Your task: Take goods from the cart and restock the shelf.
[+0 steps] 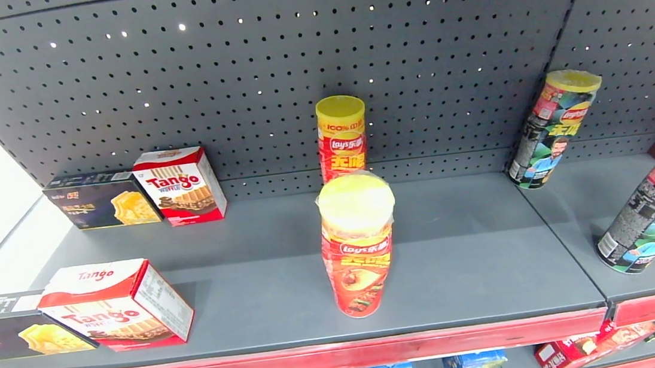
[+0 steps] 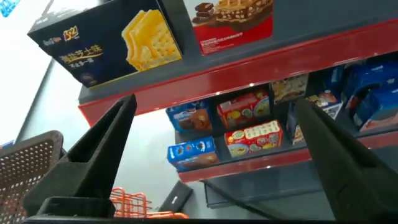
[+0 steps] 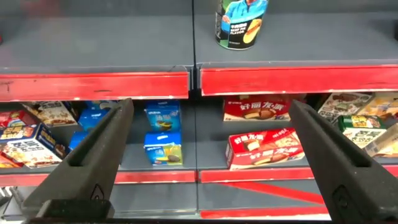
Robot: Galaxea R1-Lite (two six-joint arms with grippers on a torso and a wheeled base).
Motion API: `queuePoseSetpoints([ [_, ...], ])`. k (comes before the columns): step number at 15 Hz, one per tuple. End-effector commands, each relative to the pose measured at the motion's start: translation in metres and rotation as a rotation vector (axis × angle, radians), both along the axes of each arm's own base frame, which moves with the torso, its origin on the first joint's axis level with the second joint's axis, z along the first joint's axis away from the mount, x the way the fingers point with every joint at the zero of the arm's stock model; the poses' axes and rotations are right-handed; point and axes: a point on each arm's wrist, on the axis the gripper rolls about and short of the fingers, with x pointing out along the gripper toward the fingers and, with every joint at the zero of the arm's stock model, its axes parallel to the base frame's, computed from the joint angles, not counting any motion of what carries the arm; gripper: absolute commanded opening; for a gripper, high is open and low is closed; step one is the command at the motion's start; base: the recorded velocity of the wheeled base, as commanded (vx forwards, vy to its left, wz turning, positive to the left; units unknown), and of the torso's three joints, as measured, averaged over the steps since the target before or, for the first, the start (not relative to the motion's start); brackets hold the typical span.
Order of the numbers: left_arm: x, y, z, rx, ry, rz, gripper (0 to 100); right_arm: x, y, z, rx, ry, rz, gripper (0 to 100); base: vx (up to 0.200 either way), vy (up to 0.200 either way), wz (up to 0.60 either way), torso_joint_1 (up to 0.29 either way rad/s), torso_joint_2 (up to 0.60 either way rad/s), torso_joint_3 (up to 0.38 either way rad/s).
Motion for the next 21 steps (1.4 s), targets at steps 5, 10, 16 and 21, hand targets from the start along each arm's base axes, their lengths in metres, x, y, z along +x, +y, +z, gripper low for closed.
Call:
queuePoseSetpoints([
  [5,-0.0016,0.0001,-0.0014,-0.002,-0.048,0.019,100,0.0001,0.0,-0.0005,0.001,0.001,0.003,100,0.0,0.0,0.0,0.0,0.0,0.0],
  [10,-0.0014,-0.0008,-0.0018,-0.141,-0.049,-0.008,100,0.0001,0.0,-0.0005,0.001,0.001,0.003,100,0.0,0.0,0.0,0.0,0.0,0.0],
  [16,-0.0001,-0.0041,-0.0022,-0.216,-0.06,-0.158,100,0.0001,0.0,-0.0005,0.001,0.001,0.003,100,0.0,0.0,0.0,0.0,0.0,0.0],
  [21,0.0014,0.0056,-0.0033,-0.218,-0.15,0.272,100,0.0001,0.0,-0.0005,0.001,0.001,0.003,100,0.0,0.0,0.0,0.0,0.0,0.0],
])
